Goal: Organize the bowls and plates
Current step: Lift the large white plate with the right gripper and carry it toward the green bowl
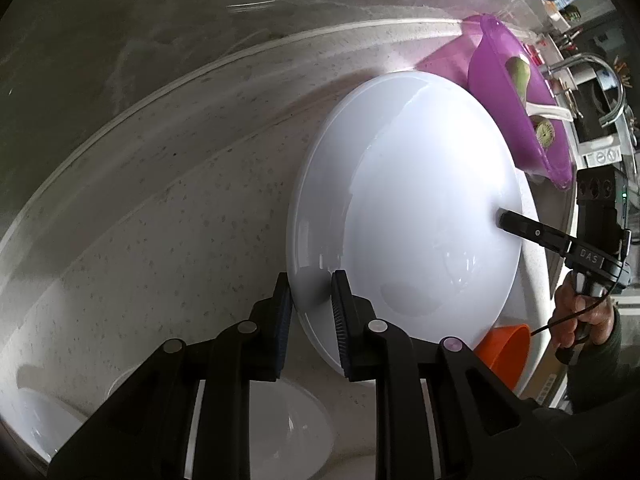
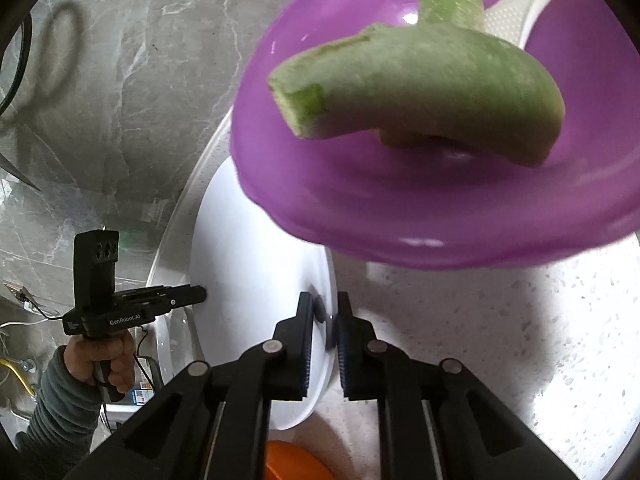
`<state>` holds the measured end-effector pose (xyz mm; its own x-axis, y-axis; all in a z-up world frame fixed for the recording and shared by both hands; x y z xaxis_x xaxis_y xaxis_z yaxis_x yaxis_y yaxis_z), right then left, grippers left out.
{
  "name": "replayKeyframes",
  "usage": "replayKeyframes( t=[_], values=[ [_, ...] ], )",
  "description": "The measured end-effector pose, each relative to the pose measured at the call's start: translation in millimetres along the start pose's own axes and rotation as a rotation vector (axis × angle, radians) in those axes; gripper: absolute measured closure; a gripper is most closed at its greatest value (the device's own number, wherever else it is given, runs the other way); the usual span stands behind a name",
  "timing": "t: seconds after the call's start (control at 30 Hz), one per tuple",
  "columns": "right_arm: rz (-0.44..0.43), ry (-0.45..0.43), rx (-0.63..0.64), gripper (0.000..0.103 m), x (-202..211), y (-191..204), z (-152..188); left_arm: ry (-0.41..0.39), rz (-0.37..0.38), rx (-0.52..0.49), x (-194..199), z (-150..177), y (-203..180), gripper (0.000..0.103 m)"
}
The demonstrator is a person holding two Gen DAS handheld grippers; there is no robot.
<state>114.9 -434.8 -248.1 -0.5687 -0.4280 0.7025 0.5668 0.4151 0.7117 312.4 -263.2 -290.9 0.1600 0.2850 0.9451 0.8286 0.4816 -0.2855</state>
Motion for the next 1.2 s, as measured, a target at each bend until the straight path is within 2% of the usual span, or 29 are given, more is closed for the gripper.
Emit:
replayKeyframes(
  t=[0.4,0.63,0.8,1.0,1.2],
  values=[
    [-0.018,0.012,-0.029,0.09,-1.9,10.6,-9.8,0.015,0.02,0.07,21.7,6.5,12.4,0.086],
    [-0.03,0.017,-0.017,0.09,6.6,21.7,-14.1,0.008,0.011,0.08,43.7,12.4,2.0,0.086],
    [-0.044,0.024,-0.004,0.09,12.2,33.3,-4.6,-0.017,-0.006,0.092,70.9,28.1,-10.8,0.086],
    [-0.07,0.023,0.043,0.09,36.8,50.6,12.2,-0.06,-0.022,0.103,111.5,71.0,-39.0,0.086],
    [-0.082,0.041,0.116,0.09,56.6,69.7,53.5,-0.122,-0.038,0.147,146.9,139.3,-70.1,0.086]
  ],
)
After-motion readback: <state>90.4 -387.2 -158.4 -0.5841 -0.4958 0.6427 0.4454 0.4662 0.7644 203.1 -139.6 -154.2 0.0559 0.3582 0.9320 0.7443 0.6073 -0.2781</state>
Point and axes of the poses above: each gripper's, at about its wrist camera, not at the fingertips, and x roughly against the way its jaws point, y to its left, z to its underside, the point moved 10 cm from there along -x, roughly the way its jaws point, and after that the axes turned 15 degrees about -x, right-handed, at the moved point
